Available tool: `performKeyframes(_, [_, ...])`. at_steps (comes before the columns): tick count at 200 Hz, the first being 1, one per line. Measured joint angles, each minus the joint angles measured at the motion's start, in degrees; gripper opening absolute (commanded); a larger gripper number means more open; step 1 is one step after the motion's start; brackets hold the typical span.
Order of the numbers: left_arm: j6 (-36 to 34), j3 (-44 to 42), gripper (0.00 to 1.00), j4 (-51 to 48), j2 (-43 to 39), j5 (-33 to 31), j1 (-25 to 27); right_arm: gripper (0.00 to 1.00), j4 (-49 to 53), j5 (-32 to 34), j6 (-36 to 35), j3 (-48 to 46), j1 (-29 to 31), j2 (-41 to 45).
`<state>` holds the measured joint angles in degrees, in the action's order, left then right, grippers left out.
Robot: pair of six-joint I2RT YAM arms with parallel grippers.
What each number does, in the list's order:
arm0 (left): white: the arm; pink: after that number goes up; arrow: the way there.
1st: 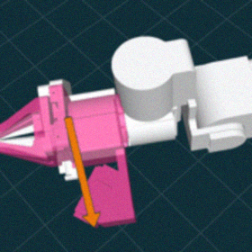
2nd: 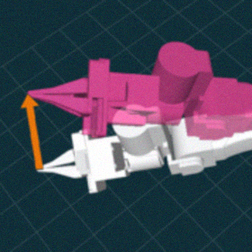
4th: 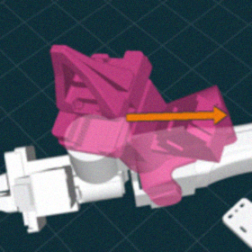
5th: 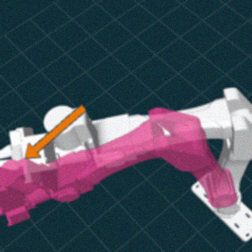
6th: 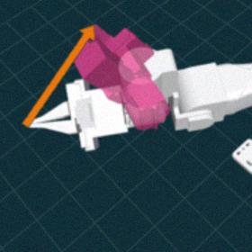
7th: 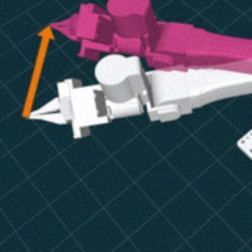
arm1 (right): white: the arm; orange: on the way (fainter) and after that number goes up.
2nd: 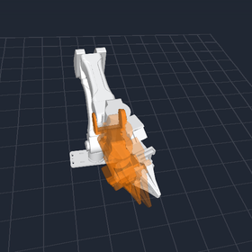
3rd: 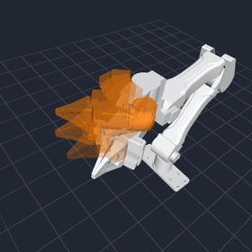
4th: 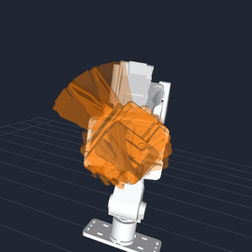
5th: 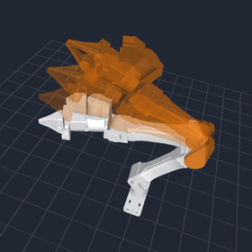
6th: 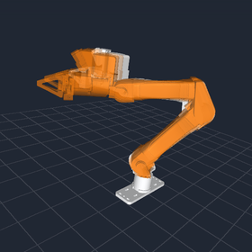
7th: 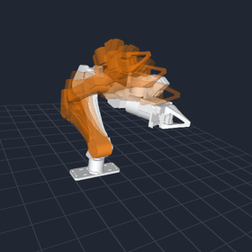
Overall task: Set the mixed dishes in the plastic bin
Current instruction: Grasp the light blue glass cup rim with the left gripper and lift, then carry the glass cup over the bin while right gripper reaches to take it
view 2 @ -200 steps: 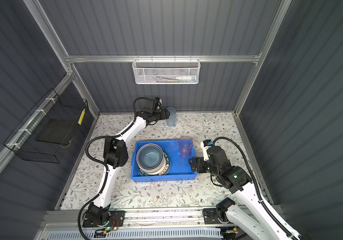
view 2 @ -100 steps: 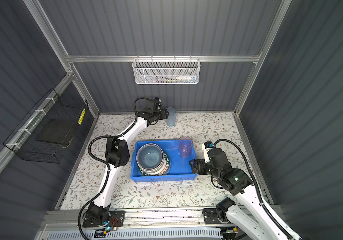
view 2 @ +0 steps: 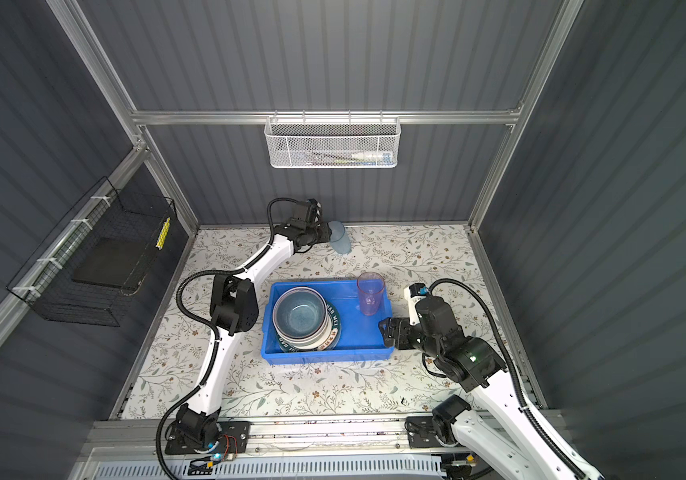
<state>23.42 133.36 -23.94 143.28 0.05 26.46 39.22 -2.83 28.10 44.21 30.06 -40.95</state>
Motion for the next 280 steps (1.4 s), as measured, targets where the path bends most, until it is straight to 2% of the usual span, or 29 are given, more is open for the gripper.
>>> performKeyframes(71, [-0.9,-3.9,0.0,-0.6,-0.3,1.0,-0.3,0.89,0.0,0.0,0.2,0.0,0.0,0.2])
performKeyframes(139, [-0.9,-10.2,0.0,-1.0,-8.8,3.0,-0.3,0.88,0.0,0.0,0.3,0.0,0.0,1.3])
performKeyframes(156, [-1.0,-11.0,0.0,-1.7,-12.5,3.2,-0.3,0.82,0.0,-0.2,0.3,0.0,0.0,1.2])
performKeyframes(204, [-2.3,-16.9,0.0,-6.0,-25.6,3.3,-0.3,0.77,0.3,-1.9,-1.1,5.2,0.1,-2.7])
performKeyframes(244, [-3.7,-29.3,0.0,-11.5,-38.6,-3.9,2.2,0.71,-1.5,-3.7,-2.4,13.2,1.5,-9.2])
performKeyframes(280, [-2.7,-39.8,0.0,-17.0,-49.0,-11.8,9.0,0.61,-3.1,-3.1,-3.8,21.5,7.6,-17.8])
